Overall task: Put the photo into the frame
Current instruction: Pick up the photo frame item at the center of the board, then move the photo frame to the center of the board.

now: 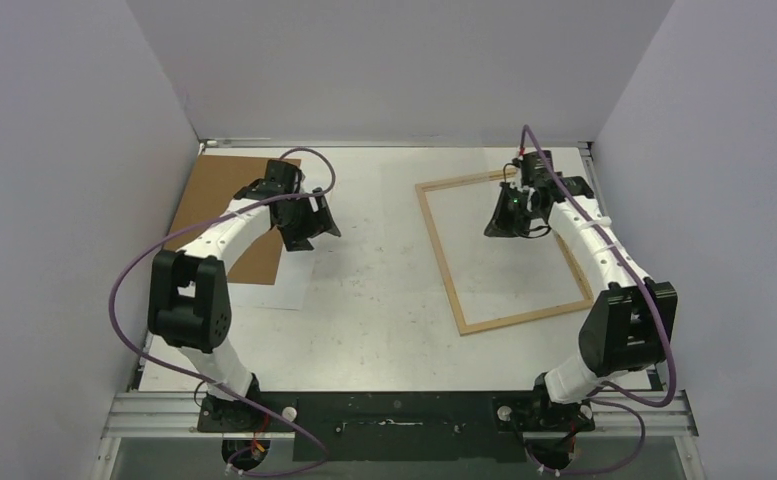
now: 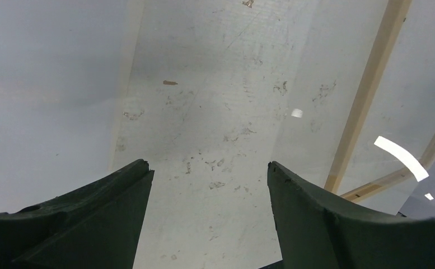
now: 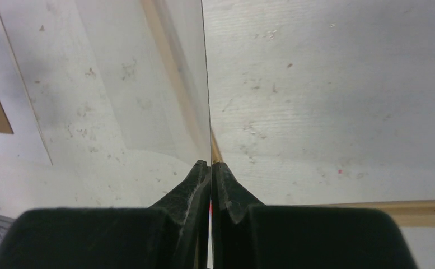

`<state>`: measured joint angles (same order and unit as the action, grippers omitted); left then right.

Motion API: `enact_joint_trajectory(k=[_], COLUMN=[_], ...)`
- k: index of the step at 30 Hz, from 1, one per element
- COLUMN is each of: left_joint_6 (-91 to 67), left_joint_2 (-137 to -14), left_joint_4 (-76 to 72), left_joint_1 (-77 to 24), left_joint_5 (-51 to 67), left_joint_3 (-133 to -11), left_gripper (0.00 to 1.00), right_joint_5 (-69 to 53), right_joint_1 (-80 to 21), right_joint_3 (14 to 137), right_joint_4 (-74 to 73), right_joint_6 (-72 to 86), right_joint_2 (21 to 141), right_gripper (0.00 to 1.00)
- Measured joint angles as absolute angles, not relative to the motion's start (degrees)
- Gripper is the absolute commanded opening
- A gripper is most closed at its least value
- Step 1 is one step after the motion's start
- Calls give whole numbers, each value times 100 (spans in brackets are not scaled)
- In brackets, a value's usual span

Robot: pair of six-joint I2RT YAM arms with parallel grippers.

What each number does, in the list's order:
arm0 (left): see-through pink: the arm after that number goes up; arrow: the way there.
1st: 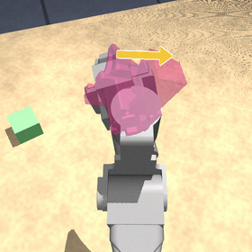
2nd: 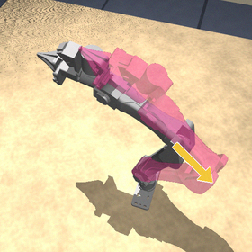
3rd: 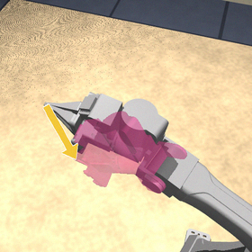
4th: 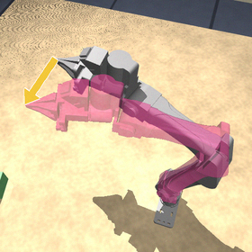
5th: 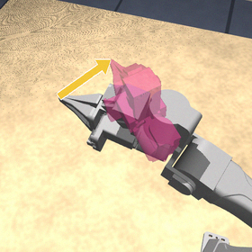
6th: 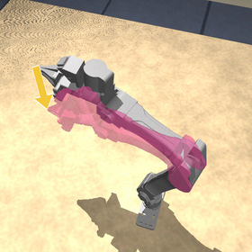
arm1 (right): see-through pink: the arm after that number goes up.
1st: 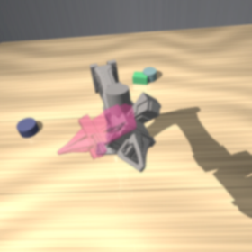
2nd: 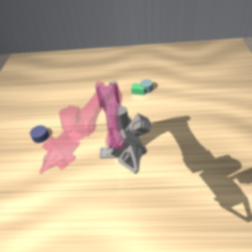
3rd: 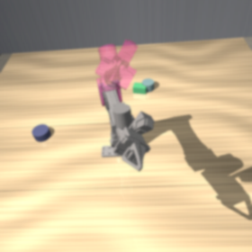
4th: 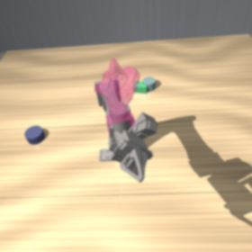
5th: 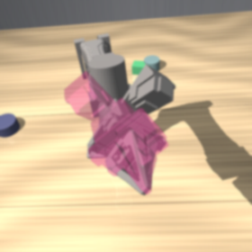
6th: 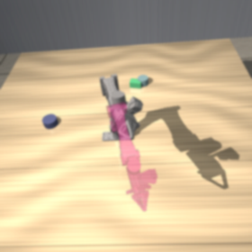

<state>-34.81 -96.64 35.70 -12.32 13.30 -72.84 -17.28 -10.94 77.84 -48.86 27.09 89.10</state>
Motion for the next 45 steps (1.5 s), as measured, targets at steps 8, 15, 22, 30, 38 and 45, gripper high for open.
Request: enact_joint_trajectory(k=[8, 15, 22, 30, 38, 45], left_joint_6=[-3450, -3865, -4423, -4932, -5017, -5074], left_joint_2=[-10562, -10551, -11233, -12195, -12794, -12846], left_joint_4=[3354, 2202, 1938, 1999, 2722, 2941], left_joint_1=[-2222, -3531, -4265, -4512, -4720, -4842], left_joint_5=[1238, 941, 720, 506, -36, -388], left_joint_3=[-7714, -7378, -7874, -8978, -9942, -10027], left_gripper=[73, 69, 67, 80, 60, 43], right_joint_5=[-1704, -1422, -869, -543, -462, -412], right_joint_1=[-283, -252, -255, -255, -255, -255], right_joint_3=[7789, 7776, 7540, 7363, 7363, 7365], right_joint_4=[-4674, -3822, -3378, -3183, -3129, -3131], right_joint_6=[2847, 3879, 4554, 4871, 4980, 5022], right_joint_2=[8552, 8178, 8084, 8084, 8082, 8053], right_gripper=[0, 0, 0, 0, 0, 0])
